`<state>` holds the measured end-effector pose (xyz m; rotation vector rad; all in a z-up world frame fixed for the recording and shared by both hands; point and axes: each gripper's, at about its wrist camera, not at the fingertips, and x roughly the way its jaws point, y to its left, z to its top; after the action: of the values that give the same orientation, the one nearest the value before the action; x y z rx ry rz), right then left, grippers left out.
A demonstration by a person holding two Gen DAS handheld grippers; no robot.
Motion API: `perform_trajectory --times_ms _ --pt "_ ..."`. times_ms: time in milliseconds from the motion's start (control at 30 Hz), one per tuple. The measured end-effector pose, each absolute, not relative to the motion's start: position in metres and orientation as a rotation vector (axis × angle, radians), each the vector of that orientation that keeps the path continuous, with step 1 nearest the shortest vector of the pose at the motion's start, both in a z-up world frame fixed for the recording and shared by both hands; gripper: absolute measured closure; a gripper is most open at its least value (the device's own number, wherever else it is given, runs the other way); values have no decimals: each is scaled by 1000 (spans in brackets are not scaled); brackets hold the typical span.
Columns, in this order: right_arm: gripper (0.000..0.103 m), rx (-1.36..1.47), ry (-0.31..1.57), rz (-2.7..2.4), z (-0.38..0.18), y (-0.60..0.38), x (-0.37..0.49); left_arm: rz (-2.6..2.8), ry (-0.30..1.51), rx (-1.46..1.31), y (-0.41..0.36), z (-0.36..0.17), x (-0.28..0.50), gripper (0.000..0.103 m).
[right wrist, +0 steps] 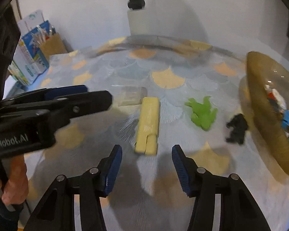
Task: Organize rigid objects
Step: 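Grasp the yellow stick with the right tool while the left tool grasps the clear plastic cup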
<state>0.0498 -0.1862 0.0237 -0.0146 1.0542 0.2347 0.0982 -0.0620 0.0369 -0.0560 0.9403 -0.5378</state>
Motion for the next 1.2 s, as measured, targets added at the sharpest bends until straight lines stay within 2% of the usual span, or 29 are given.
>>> perform_trajectory --times_ms 100,167,233,267,300,333,567,900,1000,1033,1067,1100,1167,1200 --pt "53 -39 1013 243 19 -184 60 -554 956 -68 -68 27 111 57" --pt "55 -63 996 230 17 -180 65 -577 964 -85 -71 24 117 64" --pt "63 -106 971 206 15 -176 67 -581 973 -87 -73 21 121 75" --pt "70 -112 963 209 15 -174 67 -587 978 -92 -74 19 123 78" --pt "78 -110 961 216 17 -174 67 -592 978 -95 -76 18 123 90" --pt "78 -117 958 217 17 -172 68 -589 972 -91 -77 18 123 92" --pt "79 -87 970 225 19 -182 53 -604 917 -38 -69 38 92 95" --pt "79 -48 981 232 28 -196 -47 -603 899 257 -50 46 -11 95" --pt "79 -23 979 234 27 -200 -66 -586 913 276 -45 43 -25 93" --pt "79 -14 982 230 25 -202 -71 -578 919 265 -44 42 -24 90" --pt "79 -10 985 223 24 -203 -72 -559 931 235 -43 44 -18 85" --pt "79 -2 987 214 25 -206 -72 -545 940 207 -43 45 -12 72" --pt "79 7 998 209 27 -207 -69 -548 953 106 -41 50 6 61" --pt "79 8 1002 215 29 -207 -65 -552 955 68 -41 51 13 52"
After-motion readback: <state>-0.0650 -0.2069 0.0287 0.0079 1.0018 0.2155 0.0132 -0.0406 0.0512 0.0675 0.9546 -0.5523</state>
